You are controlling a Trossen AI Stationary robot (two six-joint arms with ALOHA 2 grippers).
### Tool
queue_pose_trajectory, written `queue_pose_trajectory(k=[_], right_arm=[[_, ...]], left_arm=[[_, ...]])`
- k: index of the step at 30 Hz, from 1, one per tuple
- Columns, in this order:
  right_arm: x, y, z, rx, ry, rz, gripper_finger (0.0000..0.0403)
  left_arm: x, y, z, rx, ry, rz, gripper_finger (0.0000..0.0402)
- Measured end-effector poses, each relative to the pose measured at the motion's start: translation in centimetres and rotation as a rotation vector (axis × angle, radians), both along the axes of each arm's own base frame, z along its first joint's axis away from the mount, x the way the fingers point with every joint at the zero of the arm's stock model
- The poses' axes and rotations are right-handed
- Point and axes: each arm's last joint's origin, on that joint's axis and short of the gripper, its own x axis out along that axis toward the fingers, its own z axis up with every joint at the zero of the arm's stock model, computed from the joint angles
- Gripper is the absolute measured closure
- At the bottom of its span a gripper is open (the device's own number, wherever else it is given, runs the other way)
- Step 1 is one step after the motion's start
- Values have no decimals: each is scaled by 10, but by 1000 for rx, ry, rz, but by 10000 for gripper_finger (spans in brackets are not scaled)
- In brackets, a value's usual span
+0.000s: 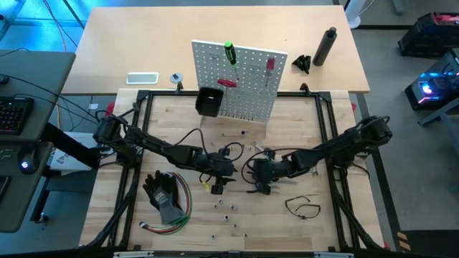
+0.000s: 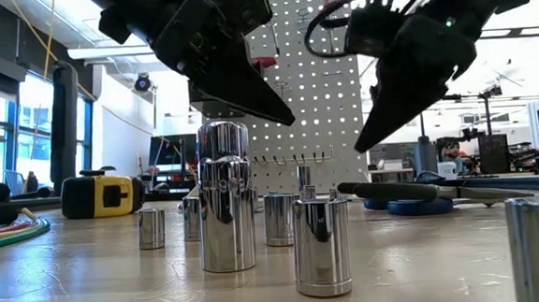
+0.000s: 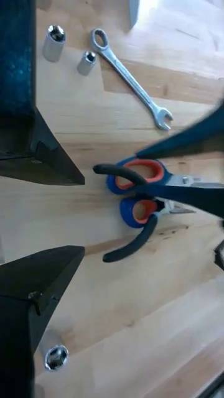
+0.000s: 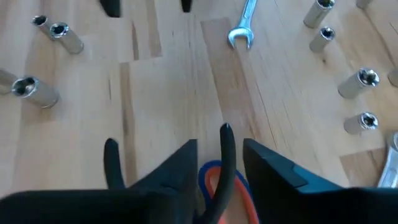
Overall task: Hang tools onto peg board
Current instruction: Hang the black pliers on the white peg board
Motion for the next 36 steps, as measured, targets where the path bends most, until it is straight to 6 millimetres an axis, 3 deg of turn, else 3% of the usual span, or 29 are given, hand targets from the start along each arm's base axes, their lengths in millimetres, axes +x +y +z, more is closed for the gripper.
queue_pose_trajectory(k=[4,13,17,20,22,28,36], right_arm=[[6,-7,-13,-14,34,-22,249],[16,-14,-39,32,96,-3,248],[18,-15,-46,39,107,-5,284],[19,-15,-48,31,103,-4,349],[20,-15,-48,15,95,8,377],[20,-17,-41,-47,53,-45,377],[13,-15,0,-137,-114,-132,377]], left_arm=[[0,-3,0,-6,0,-3,238],[-1,-7,0,-17,-2,-8,238],[-1,-8,0,-22,-3,-4,238],[-1,-7,1,-22,-4,-4,238],[-1,-7,0,-18,-5,1,238],[-1,-6,1,12,-11,39,238],[-1,-4,1,53,-21,88,238]])
